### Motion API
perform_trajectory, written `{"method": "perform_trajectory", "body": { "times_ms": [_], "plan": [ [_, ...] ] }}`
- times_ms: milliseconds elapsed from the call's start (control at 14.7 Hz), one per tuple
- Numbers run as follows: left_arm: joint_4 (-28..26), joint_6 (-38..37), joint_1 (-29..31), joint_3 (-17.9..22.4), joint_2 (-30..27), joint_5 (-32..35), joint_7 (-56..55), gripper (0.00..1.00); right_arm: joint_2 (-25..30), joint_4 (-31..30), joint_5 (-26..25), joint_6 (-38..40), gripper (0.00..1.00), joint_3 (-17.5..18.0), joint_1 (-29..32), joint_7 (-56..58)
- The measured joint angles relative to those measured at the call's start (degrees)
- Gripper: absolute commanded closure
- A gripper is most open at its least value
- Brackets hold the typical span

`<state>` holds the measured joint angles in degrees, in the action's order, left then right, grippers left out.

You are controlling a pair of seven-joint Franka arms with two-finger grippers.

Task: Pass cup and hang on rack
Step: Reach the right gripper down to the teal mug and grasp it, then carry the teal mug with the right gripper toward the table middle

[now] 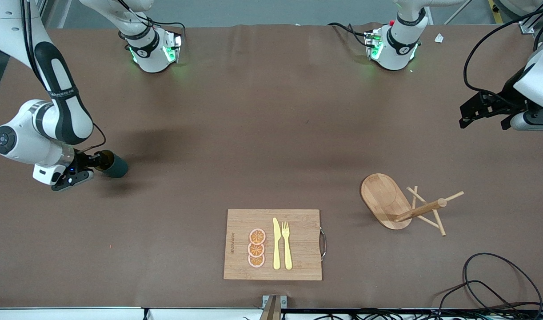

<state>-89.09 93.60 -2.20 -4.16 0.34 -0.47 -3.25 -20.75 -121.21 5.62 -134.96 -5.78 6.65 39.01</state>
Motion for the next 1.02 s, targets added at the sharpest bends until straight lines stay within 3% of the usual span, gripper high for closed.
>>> {"method": "perform_trajectory", "body": {
  "times_ms": [340, 543, 1019],
  "plan": [
    [0.0, 0.0, -0.03, 0.0, 0.01, 0.0, 0.0, 0.0, 0.93, 2.22, 0.26, 5.66, 1.0, 0.5, -1.5, -0.44],
    [0.0, 0.0, -0.03, 0.0, 0.01, 0.0, 0.0, 0.0, 3.24, 4.3, 0.55, 10.32, 1.0, 0.71, -5.06, -8.39],
    [0.0, 0.01, -0.02, 0.01, 0.05, 0.0, 0.0, 0.0, 6.02, 4.91, 0.74, 11.17, 1.0, 1.47, -27.41, -40.15]
  ]
}}
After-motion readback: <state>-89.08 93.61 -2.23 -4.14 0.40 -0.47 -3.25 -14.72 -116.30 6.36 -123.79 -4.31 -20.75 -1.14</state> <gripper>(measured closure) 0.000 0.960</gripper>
